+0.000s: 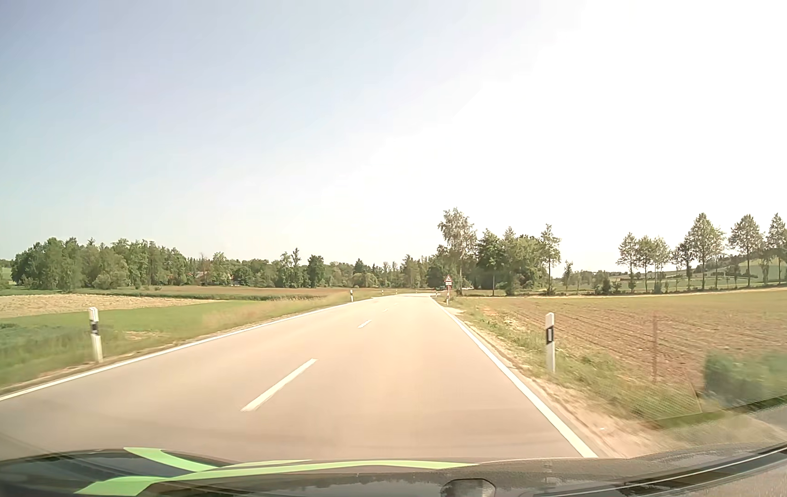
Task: Follow the waypoints while adhering to traffic rules and regulations
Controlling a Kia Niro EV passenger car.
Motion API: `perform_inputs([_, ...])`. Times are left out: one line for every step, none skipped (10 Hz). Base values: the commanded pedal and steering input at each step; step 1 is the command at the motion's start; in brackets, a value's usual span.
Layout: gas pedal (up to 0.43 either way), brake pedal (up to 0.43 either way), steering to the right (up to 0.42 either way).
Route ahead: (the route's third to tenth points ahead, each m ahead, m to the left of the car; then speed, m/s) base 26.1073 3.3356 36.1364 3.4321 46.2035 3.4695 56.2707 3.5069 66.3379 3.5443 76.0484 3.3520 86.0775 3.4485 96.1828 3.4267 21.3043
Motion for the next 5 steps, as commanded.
perform_inputs([0.169,0.000,-0.006])
perform_inputs([0.169,0.000,-0.004])
perform_inputs([0.169,0.000,-0.003])
perform_inputs([0.169,0.000,-0.003])
perform_inputs([0.169,0.000,-0.003])
